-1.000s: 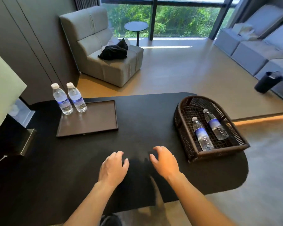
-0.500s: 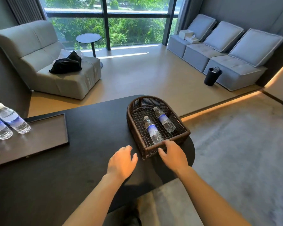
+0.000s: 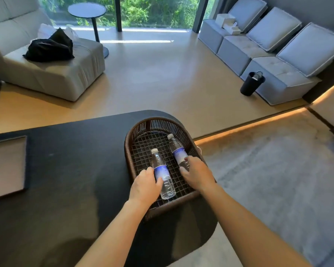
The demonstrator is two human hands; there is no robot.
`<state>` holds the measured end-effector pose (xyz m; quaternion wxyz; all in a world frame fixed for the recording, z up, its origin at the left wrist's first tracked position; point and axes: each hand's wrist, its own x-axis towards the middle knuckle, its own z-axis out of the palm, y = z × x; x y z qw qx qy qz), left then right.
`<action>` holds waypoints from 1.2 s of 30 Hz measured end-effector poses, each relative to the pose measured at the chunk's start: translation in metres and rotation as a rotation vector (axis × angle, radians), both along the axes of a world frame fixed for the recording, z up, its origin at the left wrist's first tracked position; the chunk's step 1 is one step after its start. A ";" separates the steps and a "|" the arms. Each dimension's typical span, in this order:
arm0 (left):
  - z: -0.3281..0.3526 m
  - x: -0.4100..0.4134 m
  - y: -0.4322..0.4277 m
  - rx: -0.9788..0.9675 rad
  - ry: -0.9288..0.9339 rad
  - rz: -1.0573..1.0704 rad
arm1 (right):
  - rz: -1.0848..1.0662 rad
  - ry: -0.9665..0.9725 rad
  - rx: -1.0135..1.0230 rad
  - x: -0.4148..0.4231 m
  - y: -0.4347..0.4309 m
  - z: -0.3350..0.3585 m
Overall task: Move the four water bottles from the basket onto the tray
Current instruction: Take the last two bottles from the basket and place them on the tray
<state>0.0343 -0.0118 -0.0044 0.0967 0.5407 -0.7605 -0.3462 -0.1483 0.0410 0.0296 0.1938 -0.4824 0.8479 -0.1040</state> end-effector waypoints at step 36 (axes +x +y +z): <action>-0.096 -0.065 -0.094 0.400 0.254 0.264 | 0.122 -0.241 0.166 -0.066 -0.151 -0.089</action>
